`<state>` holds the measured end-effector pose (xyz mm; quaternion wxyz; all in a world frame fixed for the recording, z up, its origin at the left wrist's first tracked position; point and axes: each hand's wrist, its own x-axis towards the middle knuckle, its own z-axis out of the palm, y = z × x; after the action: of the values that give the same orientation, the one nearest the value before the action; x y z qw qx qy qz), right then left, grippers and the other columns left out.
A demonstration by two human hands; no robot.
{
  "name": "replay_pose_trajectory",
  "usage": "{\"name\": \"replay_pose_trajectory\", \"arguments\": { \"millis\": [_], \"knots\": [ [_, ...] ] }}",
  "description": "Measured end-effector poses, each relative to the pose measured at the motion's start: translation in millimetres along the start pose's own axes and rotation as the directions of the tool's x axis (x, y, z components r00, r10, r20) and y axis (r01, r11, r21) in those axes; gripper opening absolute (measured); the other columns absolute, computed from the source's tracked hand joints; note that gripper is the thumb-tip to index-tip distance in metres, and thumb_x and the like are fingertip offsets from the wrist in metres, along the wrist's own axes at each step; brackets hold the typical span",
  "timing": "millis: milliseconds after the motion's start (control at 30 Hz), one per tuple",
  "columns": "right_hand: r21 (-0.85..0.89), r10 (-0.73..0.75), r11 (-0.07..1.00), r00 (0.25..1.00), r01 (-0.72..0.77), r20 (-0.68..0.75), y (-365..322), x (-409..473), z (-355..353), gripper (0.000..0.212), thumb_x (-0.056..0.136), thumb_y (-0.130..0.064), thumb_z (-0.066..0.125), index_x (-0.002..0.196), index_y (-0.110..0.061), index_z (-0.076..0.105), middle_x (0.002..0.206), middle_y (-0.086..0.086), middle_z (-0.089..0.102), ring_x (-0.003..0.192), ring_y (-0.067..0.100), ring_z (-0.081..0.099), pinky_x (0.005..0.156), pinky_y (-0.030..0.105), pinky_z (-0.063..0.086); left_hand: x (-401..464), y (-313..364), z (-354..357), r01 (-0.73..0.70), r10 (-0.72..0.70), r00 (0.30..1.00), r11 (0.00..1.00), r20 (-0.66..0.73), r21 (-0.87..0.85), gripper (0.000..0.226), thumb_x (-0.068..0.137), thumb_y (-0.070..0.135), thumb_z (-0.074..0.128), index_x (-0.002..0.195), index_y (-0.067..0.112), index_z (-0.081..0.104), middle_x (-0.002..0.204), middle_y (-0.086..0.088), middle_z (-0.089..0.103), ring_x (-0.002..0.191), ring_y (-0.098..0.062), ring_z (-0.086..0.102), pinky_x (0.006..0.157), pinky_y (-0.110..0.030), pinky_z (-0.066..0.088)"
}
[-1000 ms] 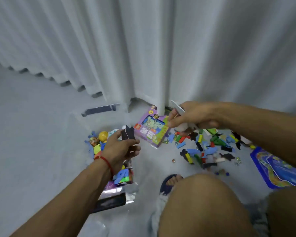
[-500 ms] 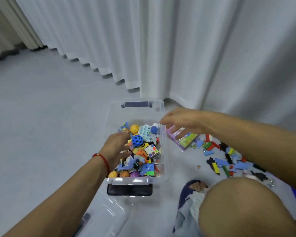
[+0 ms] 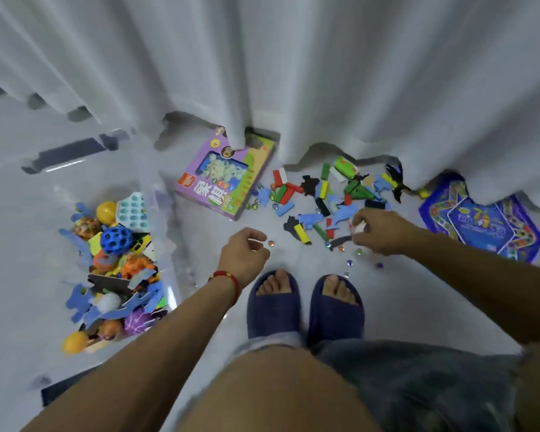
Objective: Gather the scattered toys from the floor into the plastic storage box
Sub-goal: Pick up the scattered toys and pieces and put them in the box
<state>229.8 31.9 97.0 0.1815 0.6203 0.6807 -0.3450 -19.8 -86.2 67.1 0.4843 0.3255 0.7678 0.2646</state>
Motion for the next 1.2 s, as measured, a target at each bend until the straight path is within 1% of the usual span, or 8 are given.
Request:
{"name": "replay_pose_trajectory", "arguments": {
  "millis": [233, 500, 700, 867, 967, 1033, 1100, 1200],
  "knots": [
    [0.15, 0.278, 0.953, 0.956, -0.263, -0.09, 61, 37, 109, 0.098, 0.076, -0.048, 0.077, 0.147, -0.023, 0.015, 0.14, 0.019, 0.025, 0.124, 0.044, 0.036, 0.103, 0.047, 0.035, 72, -38, 53, -0.061, 0.068, 0.998, 0.864, 0.003, 0.501, 0.052, 0.083, 0.022, 0.073, 0.129, 0.02, 0.049, 0.125, -0.008, 0.047, 0.098, -0.022, 0.052, 0.082, -0.027, 0.045],
    [0.313, 0.183, 0.95, 0.836, -0.014, -0.518, 82, 55, 163, 0.052, 0.093, -0.031, 0.063, 0.137, -0.012, 0.045, 0.134, 0.015, 0.042, 0.112, 0.03, 0.046, 0.092, 0.047, 0.049, 104, -67, 81, -0.318, 0.379, 0.925, 0.749, 0.019, 0.582, 0.012, 0.095, 0.02, 0.06, 0.101, 0.014, 0.068, 0.102, 0.0, 0.054, 0.084, -0.014, 0.052, 0.078, -0.024, 0.046],
    [0.226, 0.052, 0.968, 0.797, 0.108, -0.602, 82, 77, 158, 0.031, 0.096, -0.023, 0.062, 0.126, -0.017, 0.056, 0.12, 0.009, 0.047, 0.096, 0.024, 0.056, 0.073, 0.039, 0.054, 83, -43, 118, -0.551, 0.55, 0.818, 0.667, 0.167, 0.501, 0.016, 0.089, 0.019, 0.069, 0.104, 0.014, 0.07, 0.101, -0.002, 0.059, 0.082, -0.009, 0.051, 0.081, 0.004, 0.03],
    [0.146, -0.074, 0.97, 0.809, 0.195, -0.583, 85, 82, 151, 0.01, 0.096, -0.013, 0.061, 0.105, -0.008, 0.062, 0.102, 0.012, 0.052, 0.075, 0.023, 0.056, 0.063, 0.039, 0.051, 100, -21, 158, -0.719, 0.665, 0.675, 0.496, 0.32, 0.487, 0.029, 0.087, 0.016, 0.067, 0.115, 0.007, 0.068, 0.097, -0.012, 0.061, 0.086, -0.03, 0.061, 0.073, -0.036, 0.054],
    [0.353, 0.008, 0.899, 0.794, 0.261, -0.608, 91, 76, 148, 0.008, 0.095, -0.017, 0.064, 0.102, -0.012, 0.066, 0.097, 0.006, 0.057, 0.076, 0.013, 0.056, 0.069, 0.021, 0.047, 115, -20, 165, -0.729, 0.67, 0.645, 0.394, 0.367, 0.56, 0.025, 0.084, 0.007, 0.069, 0.11, 0.005, 0.069, 0.091, -0.014, 0.059, 0.08, -0.034, 0.058, 0.061, -0.046, 0.053],
    [0.709, 0.252, 0.672, 0.834, 0.214, -0.491, 89, 67, 144, 0.007, 0.095, -0.021, 0.065, 0.099, -0.015, 0.066, 0.086, 0.004, 0.062, 0.067, 0.011, 0.058, 0.062, 0.017, 0.047, 120, -22, 166, -0.735, 0.672, 0.639, 0.391, 0.374, 0.555, 0.026, 0.079, -0.001, 0.07, 0.104, 0.002, 0.07, 0.087, -0.016, 0.058, 0.075, -0.036, 0.057, 0.059, -0.045, 0.052],
    [0.982, 0.361, 0.125, 0.915, 0.145, -0.181, 86, 56, 136, 0.011, 0.096, -0.016, 0.063, 0.1, -0.006, 0.066, 0.078, 0.009, 0.063, 0.062, 0.016, 0.059, 0.057, 0.024, 0.05, 122, -25, 164, -0.735, 0.667, 0.648, 0.421, 0.368, 0.532, 0.028, 0.077, -0.004, 0.069, 0.104, 0.002, 0.07, 0.089, -0.017, 0.059, 0.076, -0.037, 0.058, 0.061, -0.041, 0.053],
    [0.854, 0.156, -0.521, 0.985, 0.016, 0.077, 92, 42, 125, 0.017, 0.093, -0.015, 0.05, 0.092, -0.004, 0.062, 0.076, 0.009, 0.059, 0.064, 0.018, 0.054, 0.053, 0.024, 0.046, 119, -29, 159, -0.727, 0.658, 0.66, 0.436, 0.363, 0.531, 0.024, 0.081, -0.003, 0.066, 0.104, 0.004, 0.068, 0.092, -0.016, 0.06, 0.077, -0.035, 0.059, 0.059, -0.04, 0.052]
  ]
}}
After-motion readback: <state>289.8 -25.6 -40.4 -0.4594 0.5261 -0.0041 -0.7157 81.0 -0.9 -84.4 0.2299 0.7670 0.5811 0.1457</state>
